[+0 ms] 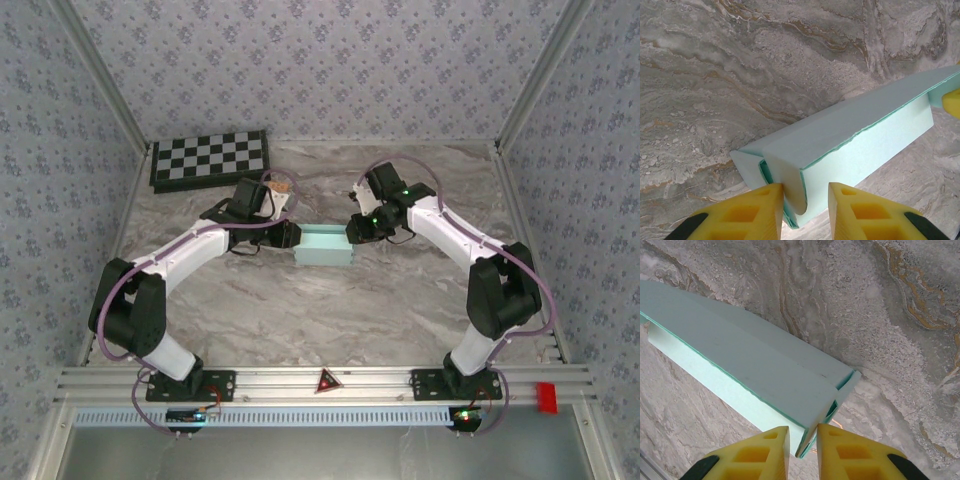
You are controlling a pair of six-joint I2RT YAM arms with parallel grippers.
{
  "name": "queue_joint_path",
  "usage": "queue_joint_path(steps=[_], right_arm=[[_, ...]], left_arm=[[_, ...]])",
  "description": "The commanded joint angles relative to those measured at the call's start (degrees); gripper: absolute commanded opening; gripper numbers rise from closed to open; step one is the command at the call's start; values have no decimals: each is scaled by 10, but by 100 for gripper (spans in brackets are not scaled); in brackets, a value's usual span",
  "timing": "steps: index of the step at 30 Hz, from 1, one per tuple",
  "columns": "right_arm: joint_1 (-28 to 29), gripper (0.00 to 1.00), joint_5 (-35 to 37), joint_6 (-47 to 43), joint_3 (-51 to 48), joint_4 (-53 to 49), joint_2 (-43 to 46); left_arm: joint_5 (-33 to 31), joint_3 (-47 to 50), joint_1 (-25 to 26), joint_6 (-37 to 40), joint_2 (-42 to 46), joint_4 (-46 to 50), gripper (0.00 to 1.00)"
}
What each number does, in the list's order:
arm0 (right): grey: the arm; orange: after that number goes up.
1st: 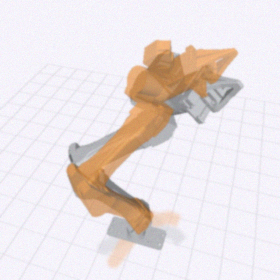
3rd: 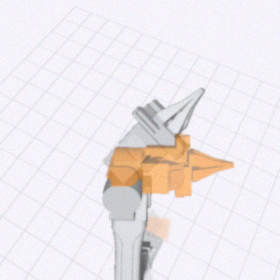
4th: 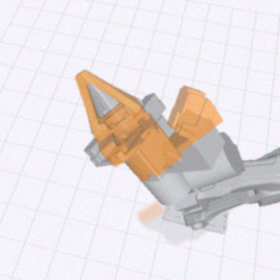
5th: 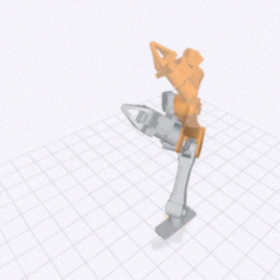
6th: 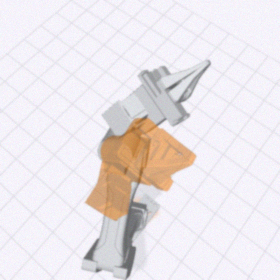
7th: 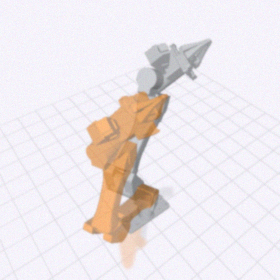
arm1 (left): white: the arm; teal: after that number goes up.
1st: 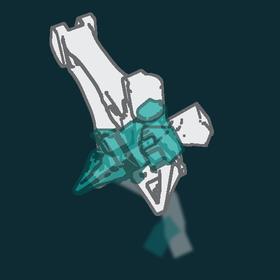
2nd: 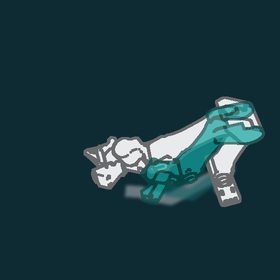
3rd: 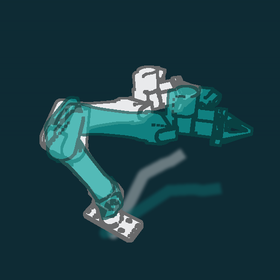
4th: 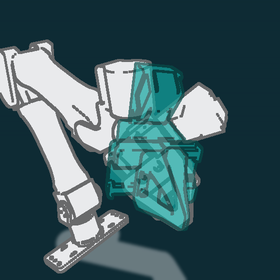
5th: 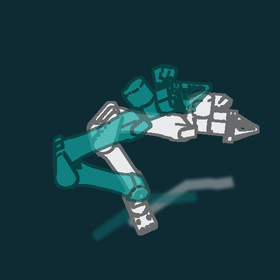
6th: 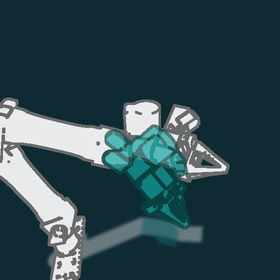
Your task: Fold the paper box
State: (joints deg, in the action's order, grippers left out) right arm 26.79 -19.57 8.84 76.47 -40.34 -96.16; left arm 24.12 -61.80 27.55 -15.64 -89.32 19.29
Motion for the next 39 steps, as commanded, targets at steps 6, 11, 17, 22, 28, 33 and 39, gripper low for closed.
queue_joint_path(steps=[6,11,17,22,28,33,39], right_arm=[[13,16,-10,4,14,-8,-9],[15,14,-11,6,7,-6,-8],[15,15,-26,7,15,1,-2],[14,16,-47,12,21,9,-6],[13,16,-55,14,23,12,-8],[11,16,-56,14,23,10,-8],[9,17,-66,17,22,13,-6]], left_arm=[[1,7,12,0,5,-5,28],[0,10,11,1,7,-4,27],[4,8,12,2,5,-5,27],[6,7,12,1,4,-7,28],[6,6,12,2,4,-8,29],[7,7,13,2,3,-11,30],[7,8,13,1,2,-13,34]])
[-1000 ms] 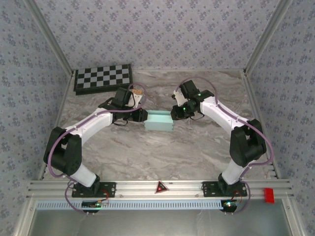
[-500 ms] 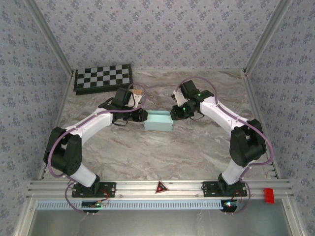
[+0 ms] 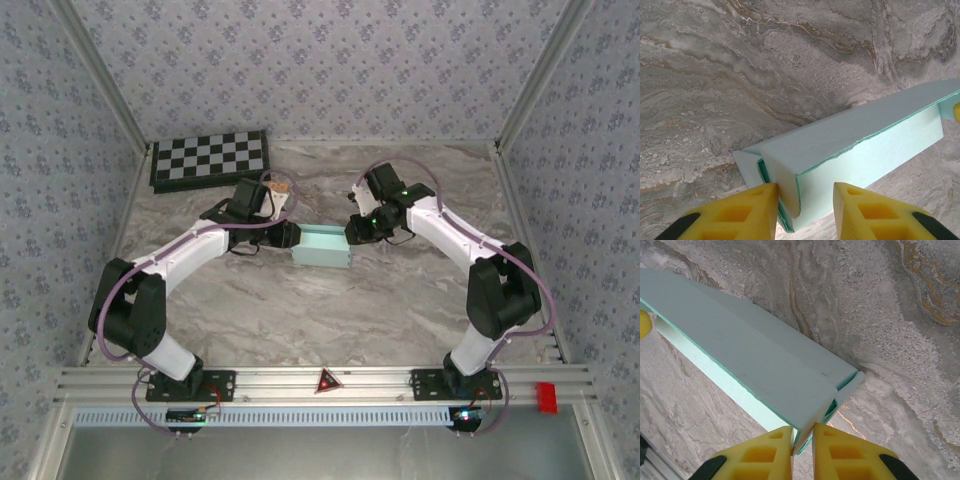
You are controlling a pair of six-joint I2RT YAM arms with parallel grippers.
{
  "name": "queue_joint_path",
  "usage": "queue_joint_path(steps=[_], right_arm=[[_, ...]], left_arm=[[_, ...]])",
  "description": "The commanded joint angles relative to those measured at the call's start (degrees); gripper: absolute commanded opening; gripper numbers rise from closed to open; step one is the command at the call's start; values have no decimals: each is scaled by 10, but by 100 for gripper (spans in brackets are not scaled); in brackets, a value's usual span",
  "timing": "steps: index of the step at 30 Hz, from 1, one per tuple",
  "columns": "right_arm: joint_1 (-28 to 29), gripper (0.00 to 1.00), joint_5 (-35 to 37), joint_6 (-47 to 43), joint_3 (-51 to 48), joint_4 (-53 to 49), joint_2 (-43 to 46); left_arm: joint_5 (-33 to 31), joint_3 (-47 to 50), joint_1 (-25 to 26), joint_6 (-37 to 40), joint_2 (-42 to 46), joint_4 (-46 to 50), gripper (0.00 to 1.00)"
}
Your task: Fold the paper box
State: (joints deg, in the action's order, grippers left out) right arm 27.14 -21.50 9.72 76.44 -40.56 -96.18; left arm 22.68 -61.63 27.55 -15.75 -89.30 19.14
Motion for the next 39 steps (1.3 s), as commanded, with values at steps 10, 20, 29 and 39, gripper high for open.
queue_joint_path(steps=[10,20,29,39], right_arm=[[5,17,-51,12,20,21,-9],[4,18,-61,18,19,28,-9],[3,17,-63,20,18,30,-8],[5,13,-35,12,8,16,-9]], left_arm=[[21,11,12,1,4,-14,34],[22,13,12,0,6,-15,34],[20,15,12,-1,9,-16,34],[14,18,12,0,14,-12,30]])
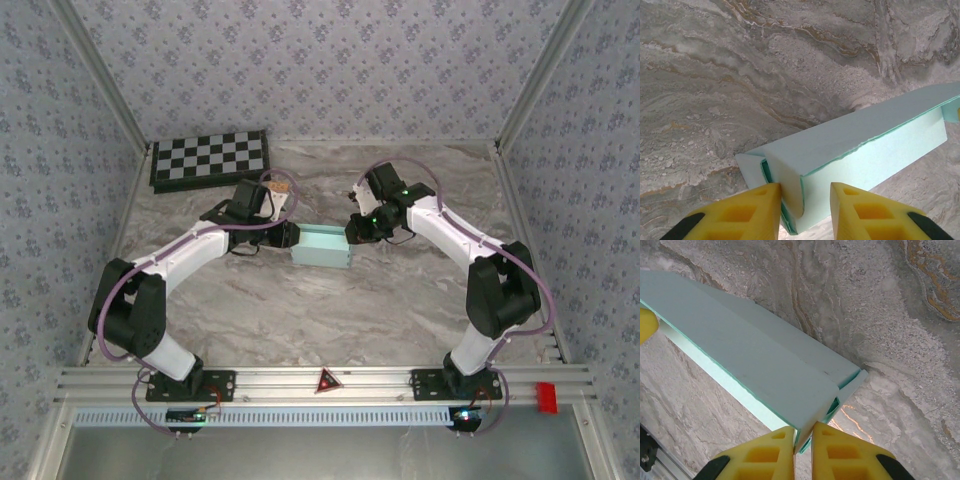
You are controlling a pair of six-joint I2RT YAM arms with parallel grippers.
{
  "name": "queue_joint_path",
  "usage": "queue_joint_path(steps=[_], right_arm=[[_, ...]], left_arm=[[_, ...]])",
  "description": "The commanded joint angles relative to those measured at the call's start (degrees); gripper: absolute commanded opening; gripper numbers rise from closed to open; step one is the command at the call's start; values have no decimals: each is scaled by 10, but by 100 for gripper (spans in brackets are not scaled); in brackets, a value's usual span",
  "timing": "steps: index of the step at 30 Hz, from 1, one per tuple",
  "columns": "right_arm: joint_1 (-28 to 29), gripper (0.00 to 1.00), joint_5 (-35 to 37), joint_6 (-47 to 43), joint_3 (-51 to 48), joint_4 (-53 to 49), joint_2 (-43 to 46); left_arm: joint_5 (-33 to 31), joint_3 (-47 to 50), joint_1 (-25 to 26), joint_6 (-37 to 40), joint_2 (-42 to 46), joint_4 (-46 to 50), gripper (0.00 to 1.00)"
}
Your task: Fold the paper box
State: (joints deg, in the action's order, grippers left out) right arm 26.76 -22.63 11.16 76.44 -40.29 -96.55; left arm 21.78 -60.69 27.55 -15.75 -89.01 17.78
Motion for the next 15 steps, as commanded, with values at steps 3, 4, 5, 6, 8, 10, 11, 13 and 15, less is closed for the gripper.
queue_joint_path(steps=[3,4,5,6,8,10,11,13,15], right_arm=[[10,12,-14,-4,1,10,-5],[11,12,-12,-6,-1,9,-6],[10,12,-11,-5,-5,9,-5],[11,11,-11,-4,-8,10,-5],[12,10,-9,-4,-13,12,-5],[12,10,-10,-2,-18,15,-6],[13,10,-10,-1,-20,17,-6],[14,9,-10,1,-24,19,-7],[15,9,-9,1,-26,20,-8]], left_arm=[[20,12,12,1,13,2,28],[20,13,12,1,13,1,27],[19,14,12,0,13,1,26],[19,15,12,0,14,1,26],[19,16,13,0,14,2,25],[18,17,13,1,13,2,24],[18,18,12,1,13,2,24],[17,19,12,1,14,3,23],[18,21,13,1,13,3,22]])
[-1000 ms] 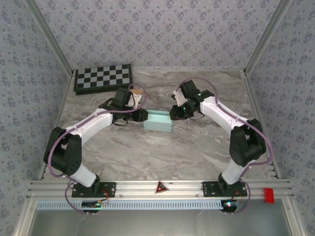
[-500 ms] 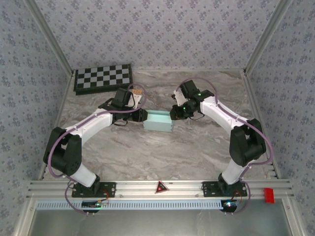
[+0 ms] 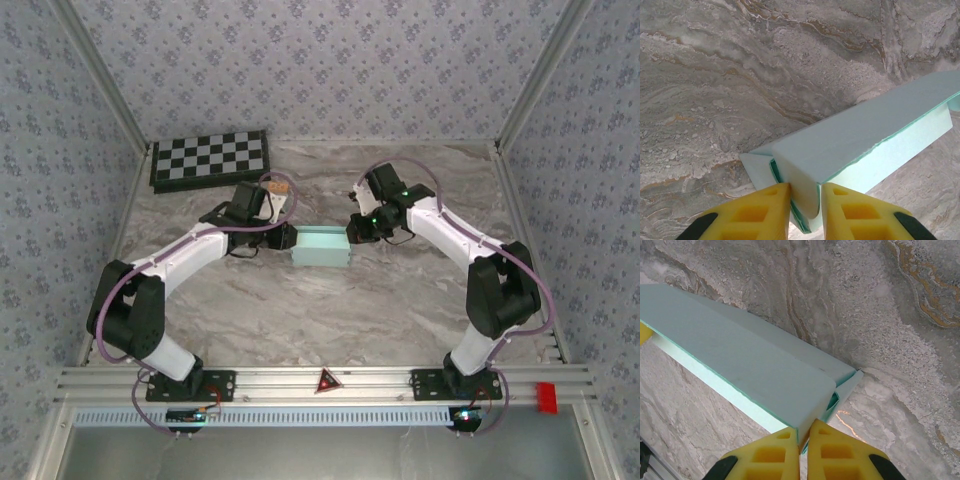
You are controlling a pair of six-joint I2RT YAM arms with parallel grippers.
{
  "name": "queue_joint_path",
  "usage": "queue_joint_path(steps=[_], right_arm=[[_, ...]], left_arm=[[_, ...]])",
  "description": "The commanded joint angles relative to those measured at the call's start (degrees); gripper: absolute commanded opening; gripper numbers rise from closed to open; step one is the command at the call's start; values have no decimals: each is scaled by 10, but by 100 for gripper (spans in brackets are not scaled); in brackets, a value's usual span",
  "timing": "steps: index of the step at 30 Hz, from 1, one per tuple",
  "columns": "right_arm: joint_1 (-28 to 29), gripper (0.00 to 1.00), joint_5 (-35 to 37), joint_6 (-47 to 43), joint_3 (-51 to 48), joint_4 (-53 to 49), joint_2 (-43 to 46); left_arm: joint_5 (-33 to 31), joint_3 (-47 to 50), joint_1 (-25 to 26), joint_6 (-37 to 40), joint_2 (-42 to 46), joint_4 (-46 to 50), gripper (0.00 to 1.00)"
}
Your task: Fold the paper box
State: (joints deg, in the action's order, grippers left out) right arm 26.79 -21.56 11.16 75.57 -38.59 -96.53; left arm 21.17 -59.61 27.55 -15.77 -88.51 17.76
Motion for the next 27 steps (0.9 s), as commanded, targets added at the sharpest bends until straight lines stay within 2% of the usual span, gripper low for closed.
queue_joint_path(steps=[1,27], right_arm=[[16,9,-19,1,-19,3,-8],[33,9,-1,-1,-66,2,-12]], left_arm=[[23,11,12,1,10,3,22],[16,42,17,1,20,0,19]])
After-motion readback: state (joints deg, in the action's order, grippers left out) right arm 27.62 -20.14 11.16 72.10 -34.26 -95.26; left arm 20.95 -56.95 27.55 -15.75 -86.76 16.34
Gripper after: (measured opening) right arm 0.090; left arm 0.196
